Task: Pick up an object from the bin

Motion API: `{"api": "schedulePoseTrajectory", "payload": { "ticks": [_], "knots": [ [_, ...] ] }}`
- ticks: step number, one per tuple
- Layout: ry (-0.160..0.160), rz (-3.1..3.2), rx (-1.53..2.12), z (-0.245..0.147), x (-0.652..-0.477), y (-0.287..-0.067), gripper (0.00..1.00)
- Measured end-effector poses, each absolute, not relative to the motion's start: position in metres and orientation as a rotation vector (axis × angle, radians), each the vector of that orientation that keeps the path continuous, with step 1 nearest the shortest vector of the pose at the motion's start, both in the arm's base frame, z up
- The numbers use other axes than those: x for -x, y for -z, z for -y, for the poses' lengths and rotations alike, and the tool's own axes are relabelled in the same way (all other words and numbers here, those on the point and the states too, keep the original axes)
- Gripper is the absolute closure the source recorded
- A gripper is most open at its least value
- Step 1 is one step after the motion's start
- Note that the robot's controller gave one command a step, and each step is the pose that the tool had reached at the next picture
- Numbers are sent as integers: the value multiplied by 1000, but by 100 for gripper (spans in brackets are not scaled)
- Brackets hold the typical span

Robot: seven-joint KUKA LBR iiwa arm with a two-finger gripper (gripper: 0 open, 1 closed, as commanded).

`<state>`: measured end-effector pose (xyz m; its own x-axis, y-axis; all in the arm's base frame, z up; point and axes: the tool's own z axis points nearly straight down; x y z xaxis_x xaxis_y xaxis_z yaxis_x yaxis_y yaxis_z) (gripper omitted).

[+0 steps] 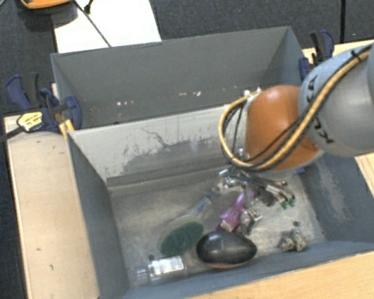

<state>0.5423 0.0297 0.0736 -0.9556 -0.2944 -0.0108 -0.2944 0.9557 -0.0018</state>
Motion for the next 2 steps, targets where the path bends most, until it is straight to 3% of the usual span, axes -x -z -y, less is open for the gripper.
{"api": "schedulePoseTrajectory", "payload": {
  "ticks": [1, 2],
  "knots": [
    [0, -3090, 463, -28, -544, -76, 100],
    [4, -3092, 502, 24, -529, -210, 100]
  ]
}}
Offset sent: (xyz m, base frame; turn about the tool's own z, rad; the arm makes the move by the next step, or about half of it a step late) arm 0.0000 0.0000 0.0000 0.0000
